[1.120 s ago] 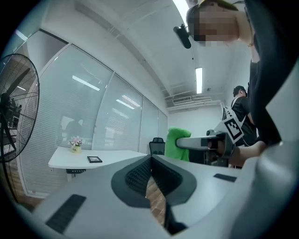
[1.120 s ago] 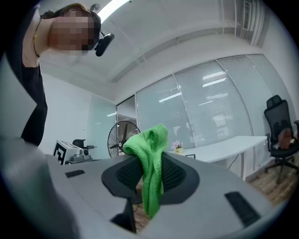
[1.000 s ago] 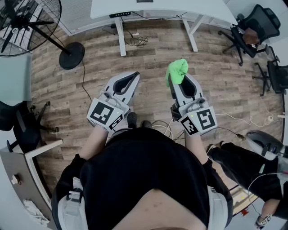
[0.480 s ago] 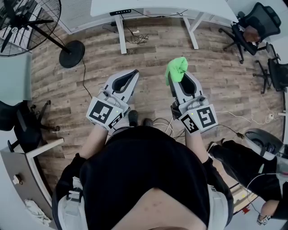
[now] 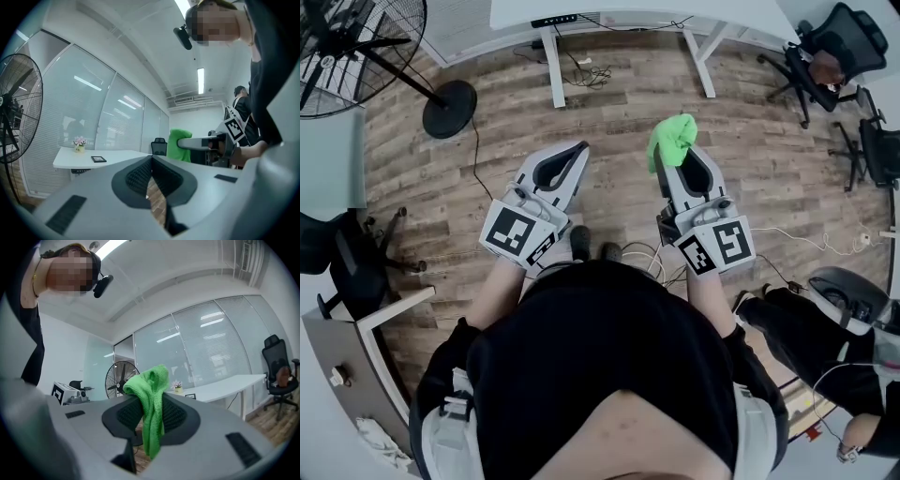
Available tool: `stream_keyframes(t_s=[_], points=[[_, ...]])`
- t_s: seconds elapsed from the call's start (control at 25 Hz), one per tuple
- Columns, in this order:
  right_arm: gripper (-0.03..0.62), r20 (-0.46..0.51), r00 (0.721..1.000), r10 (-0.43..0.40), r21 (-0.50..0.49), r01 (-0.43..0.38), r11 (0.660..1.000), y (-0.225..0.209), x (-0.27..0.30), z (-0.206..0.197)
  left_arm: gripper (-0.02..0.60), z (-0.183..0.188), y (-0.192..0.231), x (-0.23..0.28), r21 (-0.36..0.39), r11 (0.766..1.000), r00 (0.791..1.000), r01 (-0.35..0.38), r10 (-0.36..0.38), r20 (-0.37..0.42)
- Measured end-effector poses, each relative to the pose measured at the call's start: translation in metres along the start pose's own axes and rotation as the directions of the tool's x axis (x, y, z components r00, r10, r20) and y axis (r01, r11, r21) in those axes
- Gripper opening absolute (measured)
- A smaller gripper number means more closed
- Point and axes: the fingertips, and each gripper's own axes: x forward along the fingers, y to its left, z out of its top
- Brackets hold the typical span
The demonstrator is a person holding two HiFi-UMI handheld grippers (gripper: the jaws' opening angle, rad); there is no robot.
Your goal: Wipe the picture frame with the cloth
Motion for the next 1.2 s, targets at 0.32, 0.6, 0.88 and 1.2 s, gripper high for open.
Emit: stream_keyframes(t_s=[0.32, 0.6, 0.88, 1.2], points=[[0.098, 0.021, 1.000, -0.021, -0.001, 0.021, 1.000, 0.013, 0.012, 0.001, 0.011, 0.000, 0.017, -0.010, 0.000, 1.000, 1.000, 0.008, -0.008, 0.007], [0.098, 0.030, 0.998, -0.059, -0.009, 0.059, 0.998, 0.026, 0.013, -0.005, 0.011, -0.006, 0.024, -0.023, 0.003, 0.999, 0.999, 0.043, -0.043, 0.002], [0.098, 0.020, 0.996, -0.092, -0.011, 0.092, 0.996, 0.027, 0.007, -0.007, 0.011, -0.007, 0.028, -0.024, -0.017, 0.998, 0.998, 0.059, -0.059, 0.003], [0.098, -0.013, 0.998, -0.055, -0.004, 0.055, 0.998, 0.027, 0.020, -0.023, 0.011, -0.009, 0.035, -0.016, -0.013, 0.999, 0.999, 0.051, -0.051, 0.001]])
